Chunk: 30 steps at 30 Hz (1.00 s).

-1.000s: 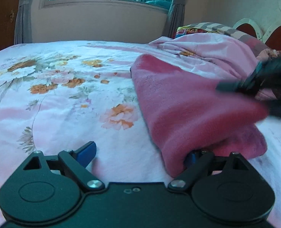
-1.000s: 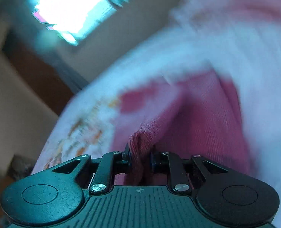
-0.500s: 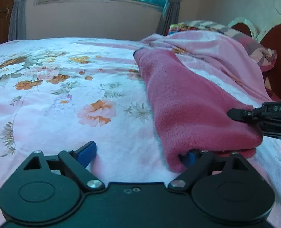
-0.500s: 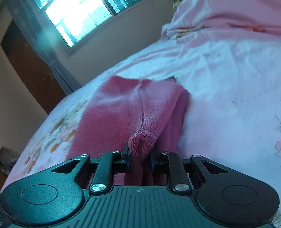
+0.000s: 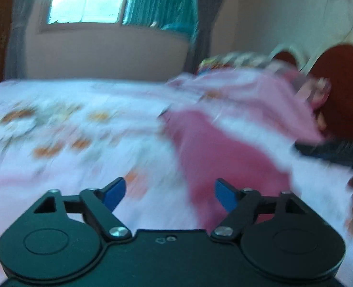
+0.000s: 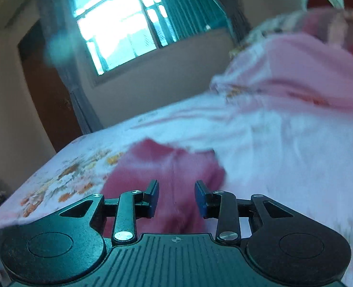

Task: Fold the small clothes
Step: 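Open the right gripper and reposition it at the sweater end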

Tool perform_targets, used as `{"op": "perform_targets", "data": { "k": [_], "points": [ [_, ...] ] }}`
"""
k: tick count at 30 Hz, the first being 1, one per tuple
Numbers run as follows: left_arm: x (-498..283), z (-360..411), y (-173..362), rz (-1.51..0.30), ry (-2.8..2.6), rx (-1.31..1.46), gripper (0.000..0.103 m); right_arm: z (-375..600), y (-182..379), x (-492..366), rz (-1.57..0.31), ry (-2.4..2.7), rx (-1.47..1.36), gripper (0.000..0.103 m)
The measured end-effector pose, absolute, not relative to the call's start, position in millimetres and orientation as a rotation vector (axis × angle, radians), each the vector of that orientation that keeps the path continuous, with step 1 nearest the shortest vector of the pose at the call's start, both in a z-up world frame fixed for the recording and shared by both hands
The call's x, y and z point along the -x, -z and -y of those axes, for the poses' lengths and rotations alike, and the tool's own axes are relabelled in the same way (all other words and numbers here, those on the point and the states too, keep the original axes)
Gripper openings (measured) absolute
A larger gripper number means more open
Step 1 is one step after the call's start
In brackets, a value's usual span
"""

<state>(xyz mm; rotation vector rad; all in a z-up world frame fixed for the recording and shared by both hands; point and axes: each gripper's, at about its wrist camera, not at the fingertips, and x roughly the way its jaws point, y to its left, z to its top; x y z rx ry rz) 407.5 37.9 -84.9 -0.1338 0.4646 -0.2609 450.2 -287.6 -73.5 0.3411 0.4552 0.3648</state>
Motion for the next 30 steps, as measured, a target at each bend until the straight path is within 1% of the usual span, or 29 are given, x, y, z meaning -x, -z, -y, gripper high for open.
{"op": "perform_targets", "data": {
  "k": [1,2,5,7,8,9,11,12,14,16,18,20,21,22,23,24,26,28,30],
  "points": [
    [-418.8,-30.4,78.1,-0.462,0.299,0.159,0.064,281.6,69.0,-454.1,-0.445,-0.367,-0.311,0.009],
    [-433.6,-21.1,72.1,-0.464,0.338,0.186,0.057,275.1,66.3,-461.9,-0.435,-0.375,-0.288,0.004],
    [-473.9,6.2,72.7,-0.488,0.396,0.195,0.056,263.7,70.7,-483.5,-0.443,-0.378,-0.248,0.004],
    [-507.8,21.4,98.9,-0.635,0.387,0.156,0.058,259.6,88.3,-502.1,-0.488,-0.376,-0.217,0.004],
    [-515.6,25.4,114.1,-0.663,0.362,0.127,0.06,254.4,110.5,-521.0,-0.613,-0.368,-0.191,0.003],
    [-514.7,28.6,125.5,-0.633,0.336,0.101,0.06,255.2,134.0,-530.4,-0.713,-0.382,-0.197,0.002],
    [-507.7,39.4,121.6,-0.611,0.327,0.03,0.058,260.5,143.8,-525.6,-0.658,-0.392,-0.179,0.0],
    [-505.7,39.1,114.2,-0.608,0.333,0.036,0.059,262.3,140.0,-523.8,-0.658,-0.394,-0.183,0.0],
    [-502.5,30.5,94.4,-0.546,0.35,0.063,0.06,267.9,126.6,-518.0,-0.606,-0.4,-0.194,0.001],
    [-513.6,20.8,79.8,-0.49,0.315,0.082,0.059,272.1,111.9,-517.6,-0.529,-0.399,-0.207,0.001],
    [-538.4,14.0,72.3,-0.498,0.292,0.118,0.059,271.1,103.2,-529.0,-0.488,-0.407,-0.228,0.001],
    [-566.8,15.0,78.8,-0.56,0.202,0.064,0.058,265.2,98.0,-542.9,-0.464,-0.42,-0.208,0.001],
    [-578.7,16.8,90.0,-0.609,0.181,0.033,0.058,260.5,102.0,-552.2,-0.492,-0.433,-0.197,0.001],
    [-584.5,18.7,104.6,-0.669,0.181,-0.01,0.061,254.4,109.5,-562.3,-0.551,-0.448,-0.171,0.001],
    [-590.9,24.1,124.7,-0.721,0.18,-0.051,0.064,245.7,128.9,-574.2,-0.648,-0.427,-0.121,0.0],
    [-590.3,24.4,134.9,-0.703,0.182,-0.054,0.067,243.3,144.0,-573.4,-0.643,-0.421,-0.099,0.0],
    [-584.9,10.4,133.5,-0.682,0.201,0.024,0.07,246.0,144.5,-569.0,-0.619,-0.43,-0.107,0.0],
    [-571.2,-5.2,121.6,-0.647,0.204,0.074,0.07,256.3,134.8,-561.5,-0.59,-0.431,-0.149,0.001],
    [-549.1,-12.1,110.8,-0.591,0.216,0.06,0.068,263.6,121.4,-545.4,-0.53,-0.44,-0.159,0.001]
  ]
}}
